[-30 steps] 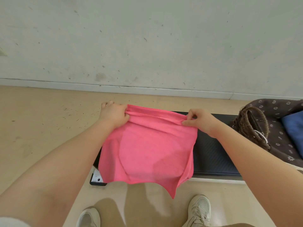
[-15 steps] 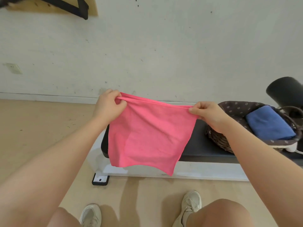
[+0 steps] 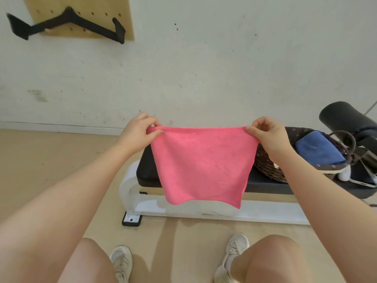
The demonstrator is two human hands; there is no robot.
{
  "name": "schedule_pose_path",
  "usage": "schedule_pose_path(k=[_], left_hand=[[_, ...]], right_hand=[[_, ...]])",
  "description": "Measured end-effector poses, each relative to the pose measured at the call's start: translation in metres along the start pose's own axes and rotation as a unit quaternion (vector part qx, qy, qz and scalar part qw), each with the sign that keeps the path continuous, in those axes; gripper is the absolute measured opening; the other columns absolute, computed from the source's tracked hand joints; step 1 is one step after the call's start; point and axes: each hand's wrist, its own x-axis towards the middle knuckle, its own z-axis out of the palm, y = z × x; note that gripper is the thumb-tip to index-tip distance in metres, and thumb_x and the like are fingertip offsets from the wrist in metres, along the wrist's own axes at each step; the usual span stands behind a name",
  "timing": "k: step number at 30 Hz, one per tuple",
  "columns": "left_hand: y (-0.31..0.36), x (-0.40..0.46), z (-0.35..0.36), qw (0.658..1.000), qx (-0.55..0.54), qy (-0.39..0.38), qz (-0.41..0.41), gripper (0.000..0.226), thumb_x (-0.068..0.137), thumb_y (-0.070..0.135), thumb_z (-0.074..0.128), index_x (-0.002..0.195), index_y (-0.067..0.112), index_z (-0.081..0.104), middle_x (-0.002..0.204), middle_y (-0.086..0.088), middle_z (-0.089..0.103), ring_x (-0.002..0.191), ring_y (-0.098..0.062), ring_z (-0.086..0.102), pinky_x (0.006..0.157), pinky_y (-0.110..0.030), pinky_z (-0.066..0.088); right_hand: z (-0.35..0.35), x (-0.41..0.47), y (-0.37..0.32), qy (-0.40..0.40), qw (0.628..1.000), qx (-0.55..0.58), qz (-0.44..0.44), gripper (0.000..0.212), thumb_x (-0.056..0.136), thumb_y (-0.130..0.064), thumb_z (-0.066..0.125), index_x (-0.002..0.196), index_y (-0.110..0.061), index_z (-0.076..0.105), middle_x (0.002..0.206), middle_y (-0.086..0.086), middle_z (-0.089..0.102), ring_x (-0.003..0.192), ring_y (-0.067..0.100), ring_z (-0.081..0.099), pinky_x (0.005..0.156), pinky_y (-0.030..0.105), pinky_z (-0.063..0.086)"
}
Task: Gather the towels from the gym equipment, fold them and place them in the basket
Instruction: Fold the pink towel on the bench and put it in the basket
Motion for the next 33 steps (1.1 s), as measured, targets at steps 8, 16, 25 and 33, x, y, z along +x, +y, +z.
schedule_pose_path(k=[8,16,25,33], left_hand=[[-0.015,0.004,0.019,0.984,0.064,-0.151,-0.063,0.040,0.080,0.027,0.070,0.053,0.020,0.041,0.077,-0.004,0.057,0.072,-0.021,0.052,0.065,-0.031,0.042],[-0.051,0.024,0.061,0.958,-0.165,-0.099,-0.213,0.019,0.080,0.022,0.071,0.065,0.017,0.060,0.073,0.001,0.062,0.073,-0.014,0.056,0.075,-0.029,0.045],[-0.085,0.092,0.110,0.965,-0.073,0.041,-0.249,0.010,0.087,0.017,0.060,0.087,0.008,0.063,0.080,0.000,0.058,0.076,-0.017,0.052,0.071,-0.026,0.039],[-0.108,0.145,0.153,0.947,-0.087,0.091,-0.294,0.017,0.088,0.007,0.051,0.074,0.017,0.049,0.063,-0.001,0.057,0.059,-0.018,0.057,0.064,-0.029,0.044]], right_hand=[[-0.003,0.012,0.020,-0.022,0.970,-0.238,-0.053,0.009,0.083,-0.011,0.068,0.089,-0.010,0.073,0.080,0.001,0.066,0.065,-0.007,0.056,0.063,0.001,0.040],[0.014,0.056,0.067,-0.035,0.966,-0.256,0.000,0.011,0.086,-0.007,0.062,0.093,-0.005,0.071,0.069,0.000,0.062,0.047,-0.014,0.055,0.052,0.001,0.041],[0.060,0.128,0.110,-0.075,0.943,-0.321,0.051,0.012,0.087,0.001,0.054,0.087,-0.006,0.065,0.084,0.017,0.071,0.057,0.007,0.063,0.067,0.018,0.049],[0.092,0.180,0.143,-0.046,0.930,-0.357,0.081,0.018,0.086,-0.001,0.051,0.090,-0.002,0.069,0.089,0.015,0.072,0.090,0.026,0.065,0.069,0.025,0.046]])
